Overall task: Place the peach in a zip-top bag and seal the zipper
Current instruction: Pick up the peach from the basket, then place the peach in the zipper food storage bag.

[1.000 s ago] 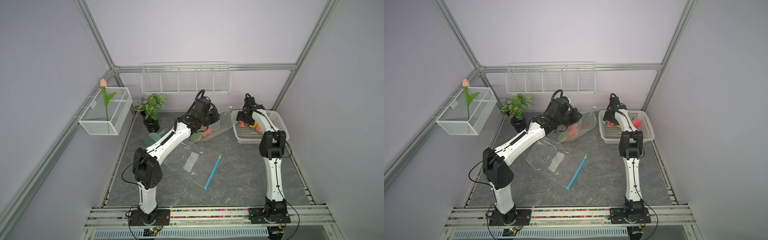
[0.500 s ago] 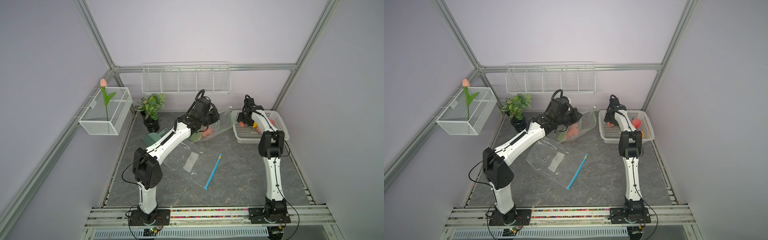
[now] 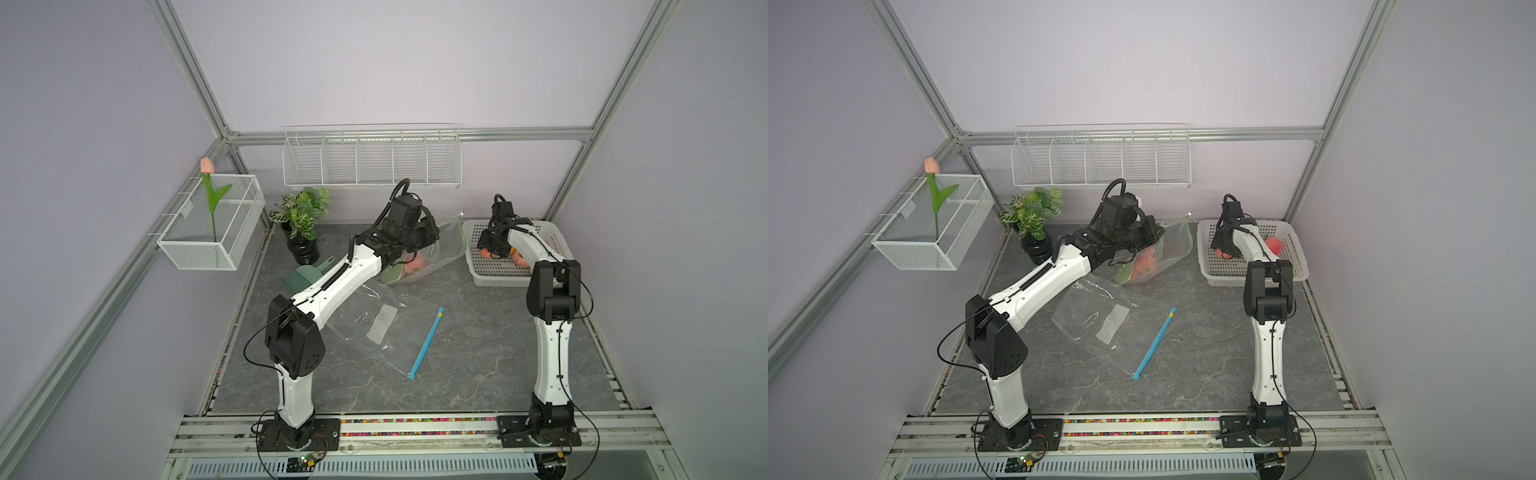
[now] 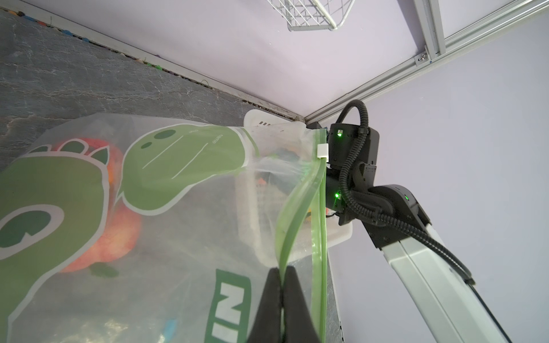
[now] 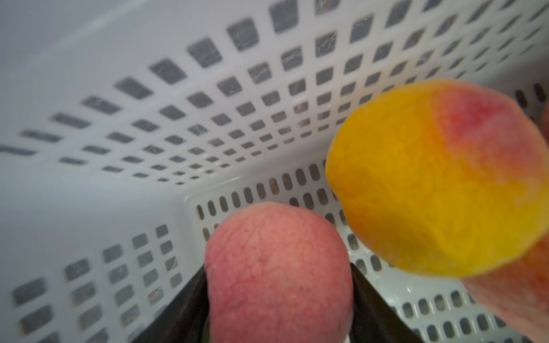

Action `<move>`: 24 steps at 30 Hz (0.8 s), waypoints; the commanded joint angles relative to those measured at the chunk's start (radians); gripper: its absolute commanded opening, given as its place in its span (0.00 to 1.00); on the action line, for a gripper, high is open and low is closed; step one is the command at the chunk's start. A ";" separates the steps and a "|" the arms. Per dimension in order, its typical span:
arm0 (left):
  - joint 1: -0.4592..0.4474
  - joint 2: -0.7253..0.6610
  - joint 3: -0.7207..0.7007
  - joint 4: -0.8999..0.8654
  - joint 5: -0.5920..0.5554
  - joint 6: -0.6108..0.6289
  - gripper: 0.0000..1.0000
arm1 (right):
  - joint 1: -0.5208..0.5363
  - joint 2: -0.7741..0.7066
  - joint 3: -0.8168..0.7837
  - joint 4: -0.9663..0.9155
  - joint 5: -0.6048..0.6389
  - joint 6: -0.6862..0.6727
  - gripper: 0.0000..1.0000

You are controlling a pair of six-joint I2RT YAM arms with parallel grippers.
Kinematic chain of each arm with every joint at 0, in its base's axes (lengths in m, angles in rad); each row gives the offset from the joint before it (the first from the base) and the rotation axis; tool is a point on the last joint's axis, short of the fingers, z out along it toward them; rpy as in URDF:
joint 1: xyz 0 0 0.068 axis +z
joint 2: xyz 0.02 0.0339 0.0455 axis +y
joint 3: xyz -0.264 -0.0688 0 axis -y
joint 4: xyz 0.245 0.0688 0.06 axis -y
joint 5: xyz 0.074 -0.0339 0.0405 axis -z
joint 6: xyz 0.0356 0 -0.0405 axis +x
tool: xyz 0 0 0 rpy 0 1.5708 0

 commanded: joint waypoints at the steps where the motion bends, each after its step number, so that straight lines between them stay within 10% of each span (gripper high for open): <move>1: -0.005 0.005 0.028 0.005 0.011 -0.001 0.00 | -0.007 -0.133 -0.091 0.098 -0.029 0.028 0.66; 24: -0.008 -0.004 0.017 0.002 0.006 0.015 0.00 | 0.053 -0.832 -0.613 0.380 -0.343 -0.059 0.67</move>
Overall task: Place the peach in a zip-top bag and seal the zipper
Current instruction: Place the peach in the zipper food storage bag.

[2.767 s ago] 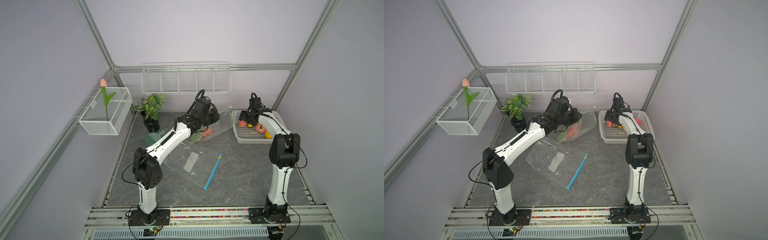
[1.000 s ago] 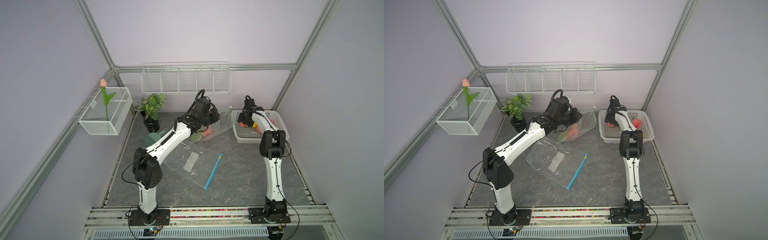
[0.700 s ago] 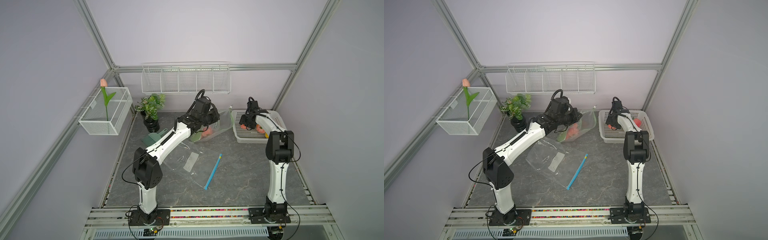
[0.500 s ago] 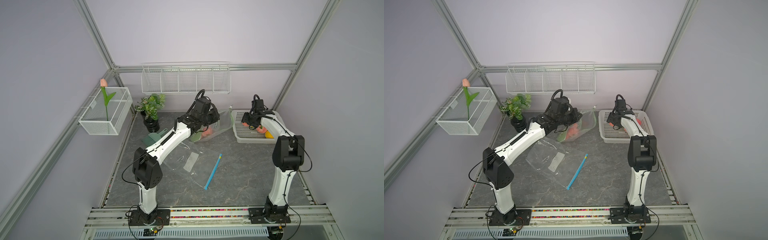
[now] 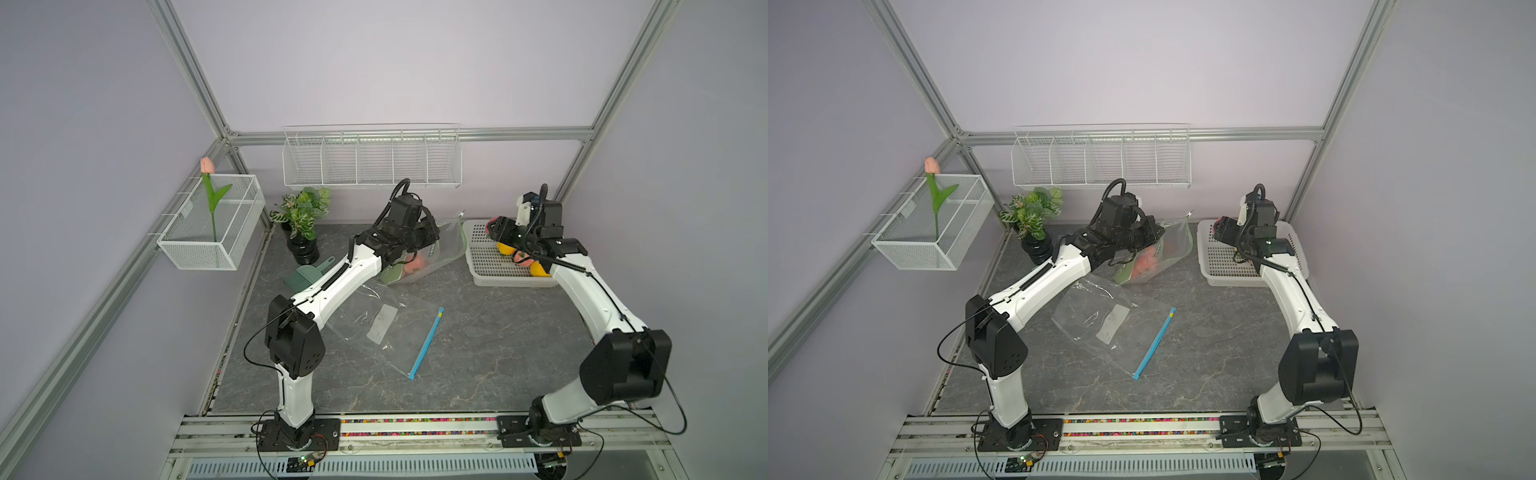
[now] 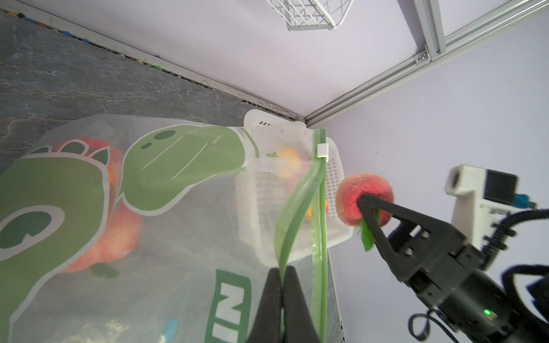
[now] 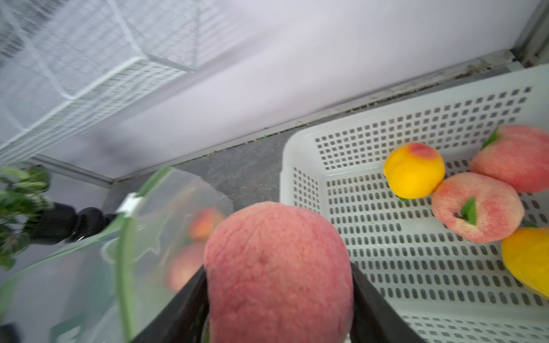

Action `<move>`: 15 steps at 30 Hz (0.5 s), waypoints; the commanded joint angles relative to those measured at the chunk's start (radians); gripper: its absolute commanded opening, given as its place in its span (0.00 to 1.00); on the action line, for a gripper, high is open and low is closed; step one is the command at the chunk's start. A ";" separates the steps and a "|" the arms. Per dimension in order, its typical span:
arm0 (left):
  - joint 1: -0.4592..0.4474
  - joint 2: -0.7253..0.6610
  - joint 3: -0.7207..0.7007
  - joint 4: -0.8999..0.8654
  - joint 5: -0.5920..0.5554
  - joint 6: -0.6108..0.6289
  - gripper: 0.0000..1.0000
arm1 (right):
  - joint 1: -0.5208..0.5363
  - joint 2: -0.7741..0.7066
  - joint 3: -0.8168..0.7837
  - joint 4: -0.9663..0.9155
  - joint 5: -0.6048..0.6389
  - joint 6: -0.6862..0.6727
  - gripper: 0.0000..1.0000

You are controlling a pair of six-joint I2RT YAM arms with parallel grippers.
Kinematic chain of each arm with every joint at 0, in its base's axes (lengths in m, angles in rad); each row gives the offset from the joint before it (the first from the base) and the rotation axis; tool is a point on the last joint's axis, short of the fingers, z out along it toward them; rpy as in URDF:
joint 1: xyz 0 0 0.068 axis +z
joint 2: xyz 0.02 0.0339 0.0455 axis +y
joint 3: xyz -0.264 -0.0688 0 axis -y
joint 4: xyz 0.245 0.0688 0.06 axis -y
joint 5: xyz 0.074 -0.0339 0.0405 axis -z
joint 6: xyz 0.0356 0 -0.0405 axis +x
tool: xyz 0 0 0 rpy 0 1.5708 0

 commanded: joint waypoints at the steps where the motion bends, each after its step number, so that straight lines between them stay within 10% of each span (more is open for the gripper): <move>1: -0.008 -0.005 0.017 0.003 0.007 0.010 0.00 | 0.027 -0.057 -0.030 0.033 -0.089 -0.023 0.67; 15: -0.007 -0.001 0.028 0.005 0.020 0.018 0.00 | 0.155 -0.146 -0.107 0.118 -0.213 -0.032 0.68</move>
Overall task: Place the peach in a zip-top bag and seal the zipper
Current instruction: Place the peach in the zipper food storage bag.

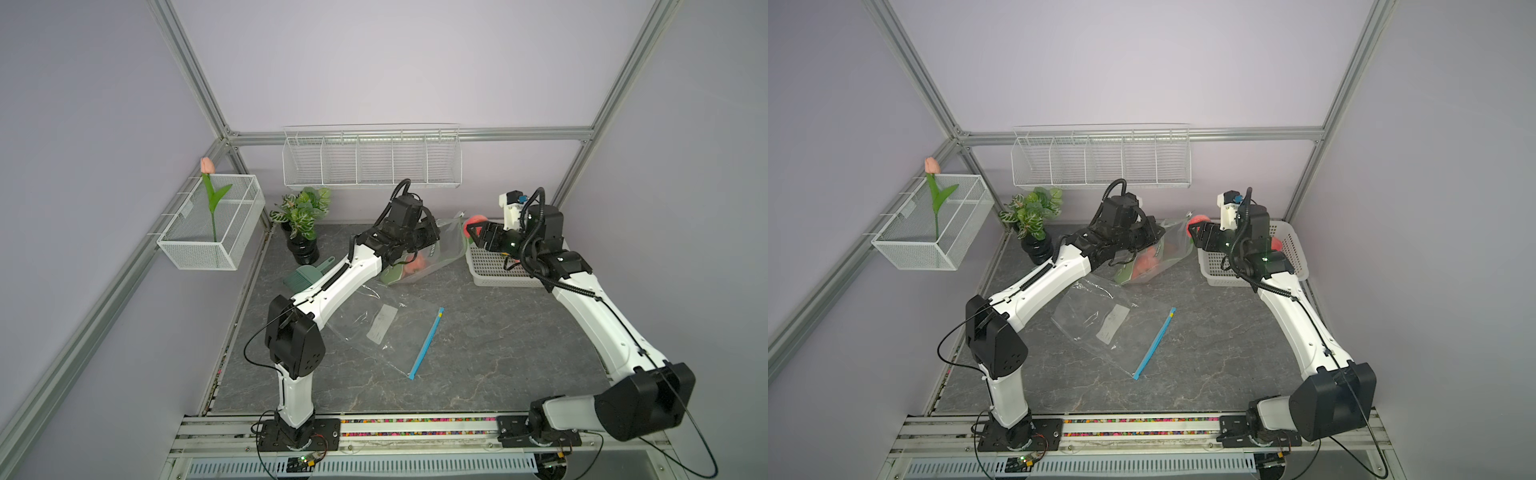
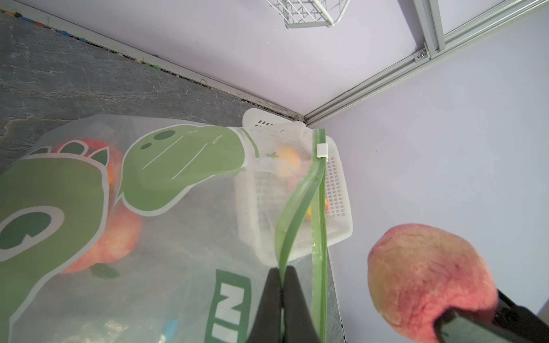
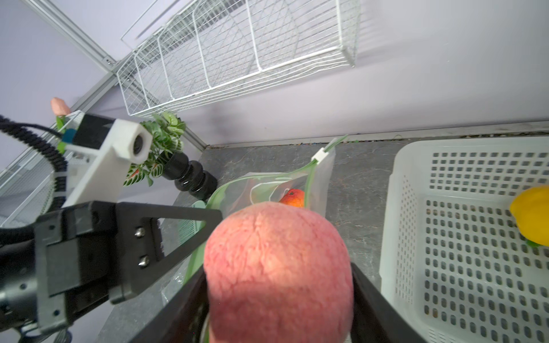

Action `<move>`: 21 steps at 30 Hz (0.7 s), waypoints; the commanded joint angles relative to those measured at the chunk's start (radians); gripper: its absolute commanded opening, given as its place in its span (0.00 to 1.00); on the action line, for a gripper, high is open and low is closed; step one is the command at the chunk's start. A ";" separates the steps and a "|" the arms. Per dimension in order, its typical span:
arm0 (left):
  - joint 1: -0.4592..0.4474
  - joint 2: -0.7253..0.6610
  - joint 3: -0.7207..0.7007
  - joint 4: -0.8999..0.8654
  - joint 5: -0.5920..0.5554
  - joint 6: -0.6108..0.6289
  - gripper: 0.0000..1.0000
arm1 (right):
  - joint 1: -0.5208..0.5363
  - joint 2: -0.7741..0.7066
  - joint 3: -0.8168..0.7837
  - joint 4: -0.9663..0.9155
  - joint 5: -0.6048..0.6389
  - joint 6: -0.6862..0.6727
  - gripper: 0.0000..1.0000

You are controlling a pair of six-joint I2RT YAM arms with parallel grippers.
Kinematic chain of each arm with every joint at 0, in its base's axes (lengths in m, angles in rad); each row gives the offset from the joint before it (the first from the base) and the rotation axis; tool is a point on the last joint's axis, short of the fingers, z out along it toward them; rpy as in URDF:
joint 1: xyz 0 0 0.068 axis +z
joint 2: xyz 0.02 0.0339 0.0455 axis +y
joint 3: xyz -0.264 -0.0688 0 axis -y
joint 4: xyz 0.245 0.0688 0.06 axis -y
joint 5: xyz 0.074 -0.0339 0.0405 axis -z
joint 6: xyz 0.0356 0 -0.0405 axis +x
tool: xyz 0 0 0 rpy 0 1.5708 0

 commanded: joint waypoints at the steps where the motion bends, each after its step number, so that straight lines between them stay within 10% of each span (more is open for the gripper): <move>1: -0.005 0.000 0.029 0.005 0.016 0.015 0.00 | 0.026 0.006 -0.015 0.036 -0.046 -0.010 0.68; 21: -0.006 -0.007 0.029 0.014 0.050 0.023 0.00 | 0.087 0.150 0.065 -0.097 0.097 -0.063 0.71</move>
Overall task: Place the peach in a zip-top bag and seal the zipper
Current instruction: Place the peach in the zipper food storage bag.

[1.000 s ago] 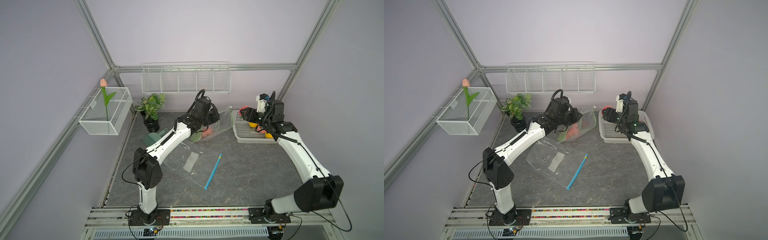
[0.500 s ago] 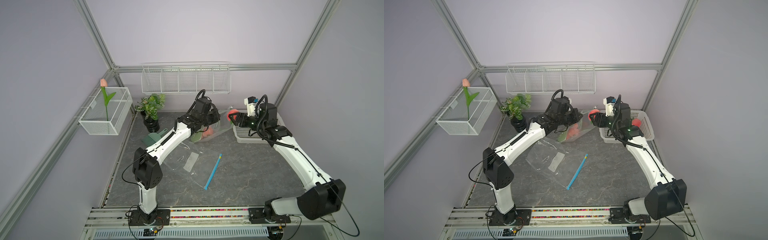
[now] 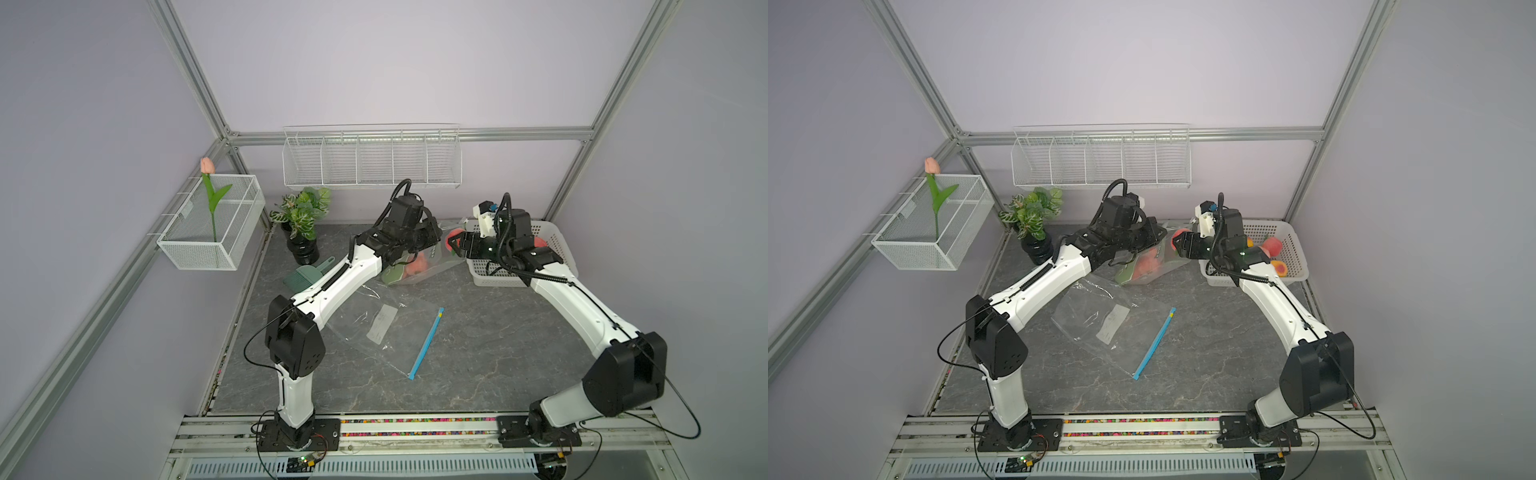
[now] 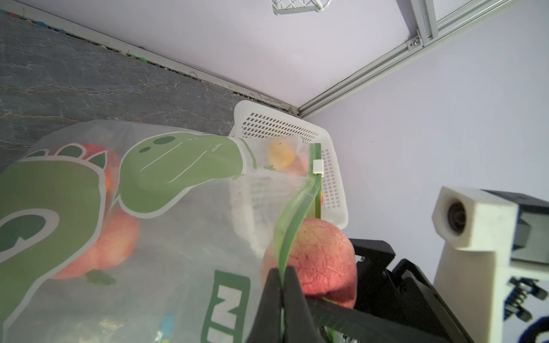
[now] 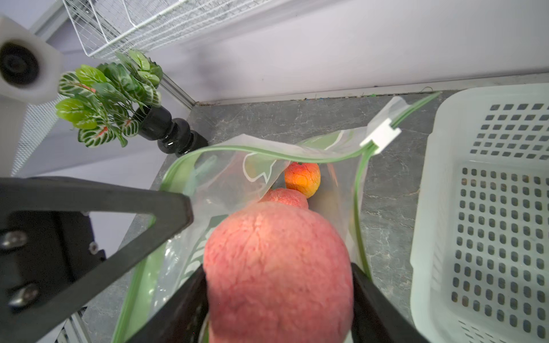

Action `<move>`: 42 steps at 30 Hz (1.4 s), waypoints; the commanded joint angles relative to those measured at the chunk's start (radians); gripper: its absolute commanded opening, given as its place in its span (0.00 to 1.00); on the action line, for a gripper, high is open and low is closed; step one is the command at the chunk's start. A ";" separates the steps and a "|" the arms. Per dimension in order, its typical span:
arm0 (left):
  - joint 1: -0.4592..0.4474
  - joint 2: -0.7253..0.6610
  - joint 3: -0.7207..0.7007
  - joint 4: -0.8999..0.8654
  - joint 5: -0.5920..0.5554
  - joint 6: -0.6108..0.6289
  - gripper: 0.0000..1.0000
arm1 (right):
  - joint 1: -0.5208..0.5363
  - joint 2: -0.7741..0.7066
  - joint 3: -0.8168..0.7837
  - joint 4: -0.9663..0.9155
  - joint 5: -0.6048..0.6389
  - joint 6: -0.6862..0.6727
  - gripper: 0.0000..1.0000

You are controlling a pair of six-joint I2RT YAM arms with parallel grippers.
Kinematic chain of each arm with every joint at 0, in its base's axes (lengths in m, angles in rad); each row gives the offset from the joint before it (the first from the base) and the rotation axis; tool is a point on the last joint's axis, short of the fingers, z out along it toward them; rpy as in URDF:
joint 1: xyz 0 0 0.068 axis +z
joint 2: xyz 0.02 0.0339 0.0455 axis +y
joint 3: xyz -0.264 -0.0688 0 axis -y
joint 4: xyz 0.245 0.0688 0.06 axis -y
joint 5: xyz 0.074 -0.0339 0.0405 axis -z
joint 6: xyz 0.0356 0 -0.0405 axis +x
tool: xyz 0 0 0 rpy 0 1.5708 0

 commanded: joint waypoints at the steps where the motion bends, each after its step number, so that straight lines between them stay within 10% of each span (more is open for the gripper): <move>1: -0.006 -0.007 0.028 0.012 0.013 0.007 0.00 | 0.008 0.015 0.037 -0.042 0.046 -0.025 0.72; 26: -0.006 -0.002 0.035 -0.012 0.010 0.022 0.00 | 0.013 -0.073 -0.004 0.021 0.057 -0.038 0.86; 42: 0.053 0.012 0.176 -0.173 0.086 0.255 0.00 | -0.096 -0.245 -0.113 0.069 0.115 -0.033 0.86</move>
